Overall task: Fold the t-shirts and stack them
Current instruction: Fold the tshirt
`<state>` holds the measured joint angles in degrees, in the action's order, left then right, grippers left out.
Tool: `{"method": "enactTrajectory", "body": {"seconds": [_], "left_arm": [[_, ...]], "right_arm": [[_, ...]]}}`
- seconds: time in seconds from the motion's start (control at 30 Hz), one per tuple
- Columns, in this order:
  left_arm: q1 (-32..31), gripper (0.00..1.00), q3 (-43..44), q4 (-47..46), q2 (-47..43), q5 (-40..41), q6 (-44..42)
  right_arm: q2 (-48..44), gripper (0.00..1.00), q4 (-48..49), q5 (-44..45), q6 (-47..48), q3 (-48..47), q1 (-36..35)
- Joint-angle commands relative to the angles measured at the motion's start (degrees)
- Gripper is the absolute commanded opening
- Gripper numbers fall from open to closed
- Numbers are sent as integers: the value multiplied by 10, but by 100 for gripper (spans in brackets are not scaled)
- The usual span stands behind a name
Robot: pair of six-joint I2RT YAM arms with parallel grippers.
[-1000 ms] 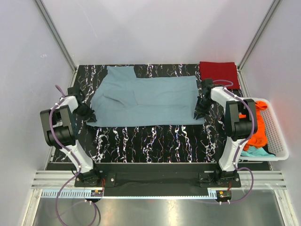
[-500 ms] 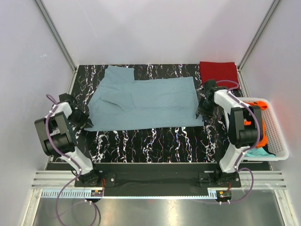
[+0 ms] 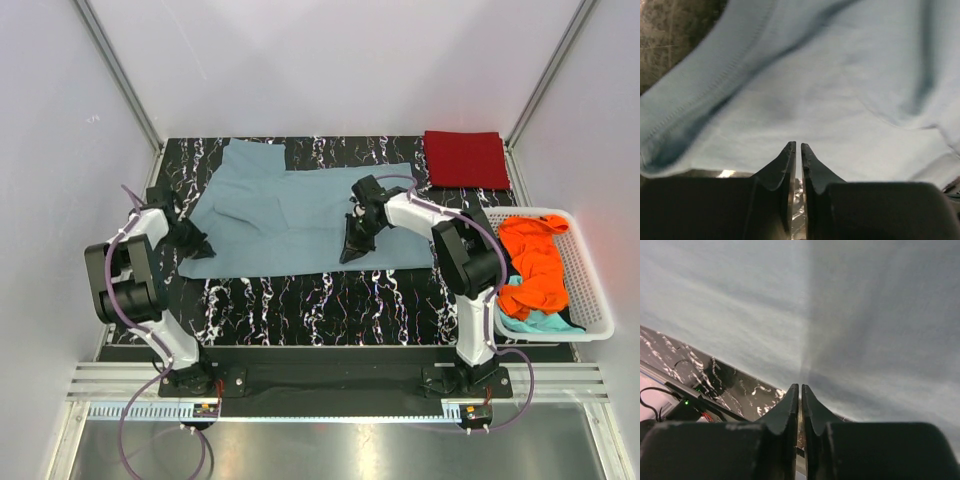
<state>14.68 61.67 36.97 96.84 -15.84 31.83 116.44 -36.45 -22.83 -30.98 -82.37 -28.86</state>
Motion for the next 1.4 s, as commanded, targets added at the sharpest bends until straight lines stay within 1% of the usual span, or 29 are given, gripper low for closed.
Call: {"method": "enactTrajectory", "body": {"seconds": [0.0, 0.1, 0.23, 0.43, 0.57, 0.67, 0.7, 0.73, 0.77, 0.8, 0.83, 0.87, 0.9, 0.93, 0.97, 1.0, 1.03, 1.07, 1.1, 1.13, 1.17, 1.2, 1.23, 1.27, 1.3, 1.37], "left_arm": [[16, 13, 3, -8, 10, 20, -19], [31, 13, -7, -8, 23, 37, -18], [42, 13, -12, -6, 48, 48, -17], [59, 12, -25, 0, 55, 70, -15], [65, 10, -37, 3, 42, 75, -25], [65, 9, -50, 7, -9, 61, -39], [64, 10, -52, 10, -57, 39, -41], [62, 12, -58, 9, -82, 28, -42], [53, 18, -56, 8, -104, 20, -48], [44, 25, -52, 7, -125, 14, -54], [26, 32, -35, 6, -142, 12, -60], [18, 34, -25, 5, -143, 10, -63], [12, 36, -16, -5, -141, 2, -64], [3, 39, 3, -12, -126, -4, -66], [1, 39, 12, -22, -112, -43, -68], [1, 39, 23, -28, -96, -60, -68], [0, 36, 43, -28, -76, -69, -67], [0, 34, 49, -28, -55, -75, -61], [0, 34, 54, -40, -47, -87, -57], [0, 33, 57, -49, -43, -90, -50], [0, 33, 58, -58, -35, -92, -47], [-1, 33, 58, -79, -30, -97, -43], [0, 33, 62, -87, -24, -97, -37], [0, 32, 65, -93, -8, -100, -34], [1, 32, 67, -102, -2, -100, -30], [0, 32, 64, -115, 8, -106, -20]], "right_arm": [[5, 10, 3, -18, -10, -22, 11], [-2, 8, 4, -16, -2, 2, 13], [-21, 6, 8, 5, 6, 61, 23], [-68, 6, 18, 19, 17, 137, 69], [-106, 8, 17, 23, 30, 166, 95], [-143, 22, 5, 19, 44, 173, 97], [-155, 33, 6, 12, 47, 168, 89], [-163, 38, 8, 13, 47, 158, 82], [-170, 44, 25, 9, 51, 147, 74], [-166, 49, 38, -7, 54, 115, 65], [-144, 56, 52, -12, 58, 95, 45], [-128, 58, 80, -18, 58, 72, 39], [-110, 59, 91, -29, 60, 21, 33], [-69, 60, 101, -33, 64, -7, 24], [-48, 60, 116, -36, 62, -36, 22], [-25, 59, 123, -45, 61, -95, 21], [25, 57, 125, -52, 55, -128, 19], [51, 53, 125, -62, 51, -162, 19], [74, 52, 125, -81, 47, -227, 19], [117, 51, 125, -88, 37, -257, 19], [139, 50, 131, -98, 31, -284, 18], [161, 49, 131, -112, 26, -340, 16], [201, 49, 132, -117, 16, -367, 15], [220, 49, 134, -124, 11, -392, 12], [236, 49, 134, -135, 8, -441, 8], [283, 50, 137, -137, 6, -484, 0]]}}
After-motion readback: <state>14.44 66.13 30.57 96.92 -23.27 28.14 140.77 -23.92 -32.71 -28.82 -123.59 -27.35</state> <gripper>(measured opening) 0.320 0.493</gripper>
